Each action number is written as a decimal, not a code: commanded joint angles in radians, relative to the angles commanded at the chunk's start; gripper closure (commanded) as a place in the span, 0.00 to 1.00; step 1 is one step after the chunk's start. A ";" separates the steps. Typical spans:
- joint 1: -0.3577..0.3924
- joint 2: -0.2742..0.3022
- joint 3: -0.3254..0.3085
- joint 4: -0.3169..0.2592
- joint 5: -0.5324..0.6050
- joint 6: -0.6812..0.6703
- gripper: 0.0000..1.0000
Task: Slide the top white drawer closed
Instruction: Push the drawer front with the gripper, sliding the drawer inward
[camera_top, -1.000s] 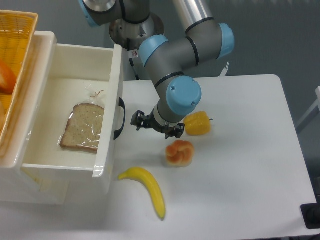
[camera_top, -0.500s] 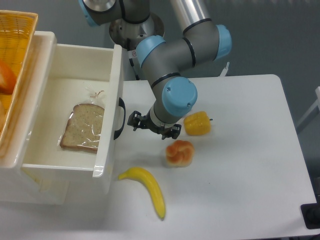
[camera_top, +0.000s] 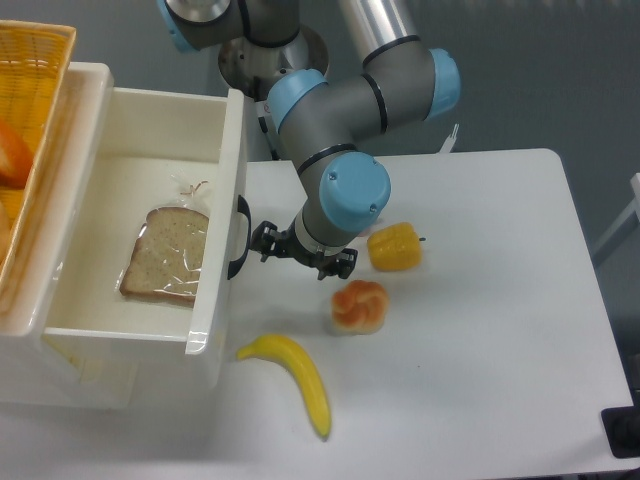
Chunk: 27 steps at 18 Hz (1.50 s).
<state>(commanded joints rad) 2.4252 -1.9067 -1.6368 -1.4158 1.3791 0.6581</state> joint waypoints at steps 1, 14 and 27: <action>-0.002 0.002 0.000 0.002 0.000 0.000 0.00; -0.025 0.015 0.000 -0.005 -0.051 -0.005 0.00; -0.058 0.043 0.000 -0.021 -0.077 -0.020 0.00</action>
<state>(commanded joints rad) 2.3670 -1.8638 -1.6368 -1.4373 1.3023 0.6382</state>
